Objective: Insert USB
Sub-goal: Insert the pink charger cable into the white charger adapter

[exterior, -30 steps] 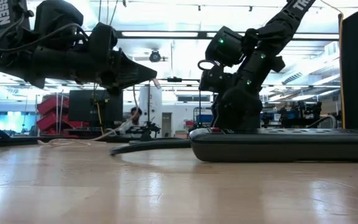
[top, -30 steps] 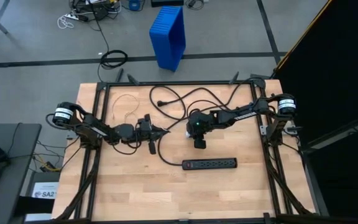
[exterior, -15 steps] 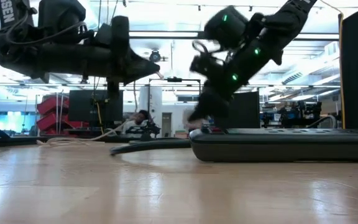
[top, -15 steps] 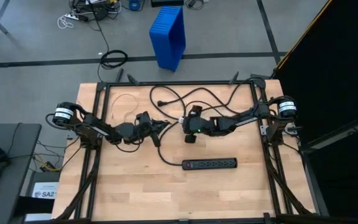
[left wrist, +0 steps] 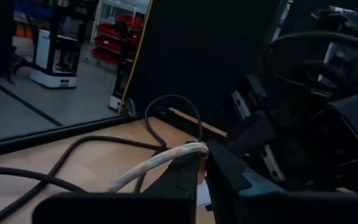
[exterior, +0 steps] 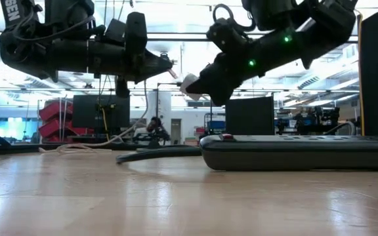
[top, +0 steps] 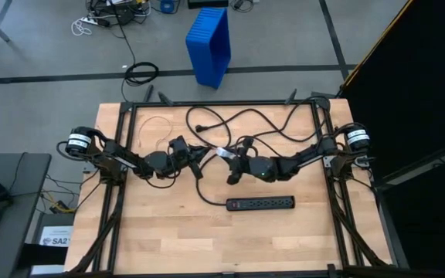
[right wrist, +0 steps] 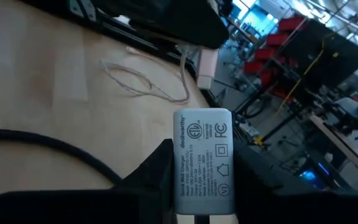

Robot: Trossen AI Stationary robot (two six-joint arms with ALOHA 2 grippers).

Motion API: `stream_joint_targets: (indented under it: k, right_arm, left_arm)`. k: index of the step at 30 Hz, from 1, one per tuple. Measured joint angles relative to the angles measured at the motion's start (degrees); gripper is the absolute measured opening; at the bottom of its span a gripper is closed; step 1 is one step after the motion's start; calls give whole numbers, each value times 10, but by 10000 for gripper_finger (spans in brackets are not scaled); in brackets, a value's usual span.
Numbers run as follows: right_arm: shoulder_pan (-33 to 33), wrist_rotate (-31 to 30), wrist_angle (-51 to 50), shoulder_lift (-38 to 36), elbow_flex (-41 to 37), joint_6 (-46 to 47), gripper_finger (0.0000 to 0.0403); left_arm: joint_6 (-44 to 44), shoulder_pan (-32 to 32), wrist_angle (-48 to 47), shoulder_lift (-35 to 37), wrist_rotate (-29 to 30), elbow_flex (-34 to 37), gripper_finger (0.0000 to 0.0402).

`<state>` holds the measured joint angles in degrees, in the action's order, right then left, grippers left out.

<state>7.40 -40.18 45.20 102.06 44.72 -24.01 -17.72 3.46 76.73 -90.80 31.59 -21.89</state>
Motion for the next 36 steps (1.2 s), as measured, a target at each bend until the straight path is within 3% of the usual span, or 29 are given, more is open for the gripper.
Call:
stream_joint_targets:
  k: [12, 23, 36]
  right_arm:
    - [-3, -36, 23, 0, -3, -42, 85]
    - [-16, -37, 26, 0, -3, -42, 85]
    - [-16, -42, 29, 0, -4, -42, 85]
  left_arm:
    - [-55, -1, 1, 0, 63, -2, 0]
    - [-56, -1, -32, -25, 48, -70, 0]
    - [-78, -1, -29, -71, 81, -97, 0]
